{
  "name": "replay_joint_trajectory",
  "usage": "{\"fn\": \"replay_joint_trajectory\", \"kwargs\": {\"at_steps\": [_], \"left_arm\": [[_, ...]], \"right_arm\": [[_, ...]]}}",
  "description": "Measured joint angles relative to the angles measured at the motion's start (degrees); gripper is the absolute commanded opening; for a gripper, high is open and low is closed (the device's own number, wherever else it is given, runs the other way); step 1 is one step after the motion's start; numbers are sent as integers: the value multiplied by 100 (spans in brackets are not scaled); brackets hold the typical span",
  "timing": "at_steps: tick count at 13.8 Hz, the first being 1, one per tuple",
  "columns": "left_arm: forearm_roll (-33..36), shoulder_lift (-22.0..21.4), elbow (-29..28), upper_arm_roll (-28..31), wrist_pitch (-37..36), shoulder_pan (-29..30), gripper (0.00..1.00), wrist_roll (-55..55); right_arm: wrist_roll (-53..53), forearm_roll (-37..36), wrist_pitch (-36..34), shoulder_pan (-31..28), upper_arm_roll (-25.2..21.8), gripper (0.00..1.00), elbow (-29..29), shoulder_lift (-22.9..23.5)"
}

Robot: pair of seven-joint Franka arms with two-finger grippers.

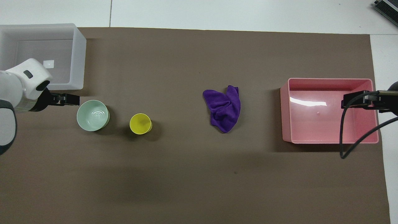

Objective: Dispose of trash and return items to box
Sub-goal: 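Grasp the green bowl with the left gripper while the right gripper grasps the cloth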

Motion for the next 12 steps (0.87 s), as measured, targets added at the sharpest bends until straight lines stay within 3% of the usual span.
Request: {"fn": "replay_joint_trajectory", "kwargs": {"at_steps": [5,9,10,11,12], "left_arm": [[0,276,-879,10,1421,70,100,-1],[0,669,-1200,10,2132,178,100,0],[0,755,-1242,10,2223,182,91,0],[0,820,-1280,9,2276,183,65,0],[0,863,-1302,9,2335,185,2,-1]], "right_arm": [[46,41,1192,535,28,100,-472,292],[225,555,2408,1009,39,100,-808,1074],[234,608,2683,1099,39,100,-849,1260],[281,634,2967,1205,40,100,-924,1425],[366,646,3282,1339,42,100,-1024,1582]]}}
